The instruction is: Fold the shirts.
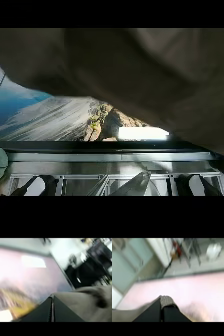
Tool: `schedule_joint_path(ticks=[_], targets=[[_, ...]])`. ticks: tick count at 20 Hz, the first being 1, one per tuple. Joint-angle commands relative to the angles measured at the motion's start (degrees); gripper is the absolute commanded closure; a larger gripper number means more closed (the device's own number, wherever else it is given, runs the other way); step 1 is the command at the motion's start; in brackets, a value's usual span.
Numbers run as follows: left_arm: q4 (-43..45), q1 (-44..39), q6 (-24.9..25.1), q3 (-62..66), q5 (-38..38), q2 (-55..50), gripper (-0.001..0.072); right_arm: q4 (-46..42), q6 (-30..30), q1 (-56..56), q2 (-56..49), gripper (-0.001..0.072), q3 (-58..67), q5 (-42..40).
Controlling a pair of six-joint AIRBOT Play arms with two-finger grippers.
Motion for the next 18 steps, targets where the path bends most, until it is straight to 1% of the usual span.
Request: schedule_joint_path(ticks=[1, 3, 4, 5, 7, 9, 11, 12, 13, 14, 15, 16, 17, 18], targets=[[15.5, -17.2, 2.3, -17.5, 1.7, 0.8, 0.0685, -16.1, 5.6, 8.0, 2.0, 0.0693, -5.3, 8.9], [29.6, -26.5, 0.6, -24.0, -6.2, 0.7, 0.0685, -33.0, 12.0, 11.4, 5.2, 0.0695, -15.8, 4.6], [34.6, -29.4, -0.7, -26.5, -9.1, 0.1, 0.0685, -38.6, 13.6, 12.1, 5.8, 0.0695, -22.5, 4.3], [37.4, -31.2, -1.2, -28.9, -9.9, -1.3, 0.0684, -42.4, 14.3, 12.1, 6.3, 0.0696, -30.0, 4.5], [38.5, -31.2, -1.2, -33.3, -7.9, -4.5, 0.0685, -44.1, 13.8, 12.1, 8.0, 0.0697, -42.7, 4.1], [38.6, -30.1, -1.1, -37.7, -8.9, -7.2, 0.0685, -43.8, 13.6, 12.2, 10.7, 0.0696, -52.2, 3.4], [40.0, -29.1, -0.9, -41.5, -10.6, -9.2, 0.0686, -45.9, 13.6, 12.2, 11.3, 0.0696, -56.7, 3.7], [41.1, -29.0, -1.6, -42.8, -9.2, -10.1, 0.0687, -46.2, 13.6, 12.2, 11.0, 0.0696, -57.7, 5.6], [41.3, -29.0, -1.6, -43.8, -6.1, -10.8, 0.0686, -44.3, 13.2, 12.2, 10.9, 0.0696, -57.8, 9.2], [39.3, -29.7, -0.3, -44.3, -3.3, -10.9, 0.0686, -37.4, 10.4, 12.2, 11.8, 0.0696, -57.5, 11.8], [33.2, -30.8, 2.3, -44.2, -0.9, -9.8, 0.0686, -25.0, 7.4, 12.2, 14.0, 0.0696, -56.5, 12.9], [24.0, -32.0, 5.1, -43.3, 1.4, -7.3, 0.0687, -11.2, 4.5, 12.2, 16.9, 0.0696, -53.9, 12.8], [13.2, -32.9, 6.6, -40.4, 3.8, -3.8, 0.0686, -2.1, 3.9, 12.2, 19.3, 0.0695, -49.9, 11.4], [4.0, -33.4, 8.2, -35.0, 4.0, 0.0, 0.0686, 4.1, 2.5, 12.2, 21.3, 0.0696, -42.5, 6.8]])
